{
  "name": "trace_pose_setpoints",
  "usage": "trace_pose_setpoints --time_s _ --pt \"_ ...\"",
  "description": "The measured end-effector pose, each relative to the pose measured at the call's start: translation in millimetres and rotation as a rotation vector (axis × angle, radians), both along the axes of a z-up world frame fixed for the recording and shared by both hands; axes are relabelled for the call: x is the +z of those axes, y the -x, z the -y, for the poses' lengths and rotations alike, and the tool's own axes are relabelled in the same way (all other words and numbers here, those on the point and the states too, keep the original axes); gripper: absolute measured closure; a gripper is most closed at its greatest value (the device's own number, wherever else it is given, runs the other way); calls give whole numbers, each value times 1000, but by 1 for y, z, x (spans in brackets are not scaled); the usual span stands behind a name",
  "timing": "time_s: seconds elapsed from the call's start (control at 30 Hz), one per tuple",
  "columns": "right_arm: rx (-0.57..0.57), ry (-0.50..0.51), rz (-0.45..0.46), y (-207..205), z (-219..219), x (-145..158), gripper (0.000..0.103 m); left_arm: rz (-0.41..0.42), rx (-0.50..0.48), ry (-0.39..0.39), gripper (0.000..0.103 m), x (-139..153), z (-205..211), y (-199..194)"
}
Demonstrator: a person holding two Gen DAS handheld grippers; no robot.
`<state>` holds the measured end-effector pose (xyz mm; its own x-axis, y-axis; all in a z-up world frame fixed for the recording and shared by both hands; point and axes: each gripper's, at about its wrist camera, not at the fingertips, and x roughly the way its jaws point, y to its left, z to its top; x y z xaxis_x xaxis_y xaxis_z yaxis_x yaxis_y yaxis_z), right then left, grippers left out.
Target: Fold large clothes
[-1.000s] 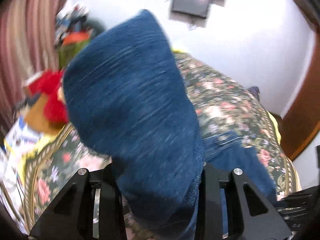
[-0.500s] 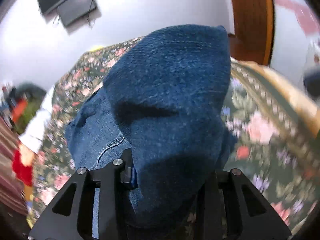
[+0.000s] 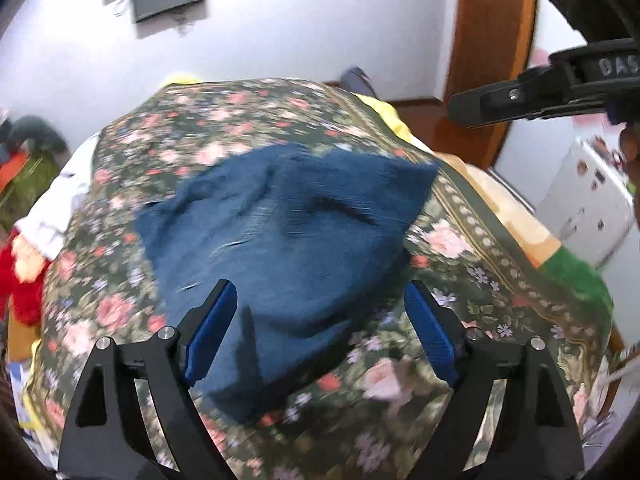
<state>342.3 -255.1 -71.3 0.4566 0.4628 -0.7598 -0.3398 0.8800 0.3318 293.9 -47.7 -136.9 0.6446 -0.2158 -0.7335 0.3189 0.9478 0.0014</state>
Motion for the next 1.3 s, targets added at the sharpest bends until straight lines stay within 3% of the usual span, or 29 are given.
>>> trace_pose_setpoints --time_s 0.17,0.27,0.37,0.5,0.57,0.67,0.73,0.8,0.87,1.07,1.3 --pt "118 15 69 -5 -56 14 93 48 181 -31 13 12 -51 -5" --pt "176 74 80 -8 -88 7 93 4 271 -1 13 0 -83 -21" --pt "171 211 98 -15 -109 -15 93 -82 307 68 13 -22 -102 -34" --pt "154 316 56 -26 -108 -54 93 -203 303 78 12 -64 -94 -42" --pt "140 357 28 -31 -96 -74 93 -192 301 86 10 -73 -88 -38" --pt "131 289 2 -29 -68 -91 93 -177 311 69 3 -79 -85 -31" --pt "103 268 -11 -29 -53 -96 74 -185 298 57 3 -83 -83 -25" --pt "8 336 30 -27 -39 -99 1 -166 277 32 3 -86 -82 -17" --pt "-24 351 64 -23 -28 -102 0 -151 270 20 0 -86 -83 -9" --pt "-78 236 -91 -28 14 -117 0 -186 264 37 1 -74 -98 0" --pt "-86 18 -159 -48 18 -76 0 -62 310 -67 1 -30 -117 -26"
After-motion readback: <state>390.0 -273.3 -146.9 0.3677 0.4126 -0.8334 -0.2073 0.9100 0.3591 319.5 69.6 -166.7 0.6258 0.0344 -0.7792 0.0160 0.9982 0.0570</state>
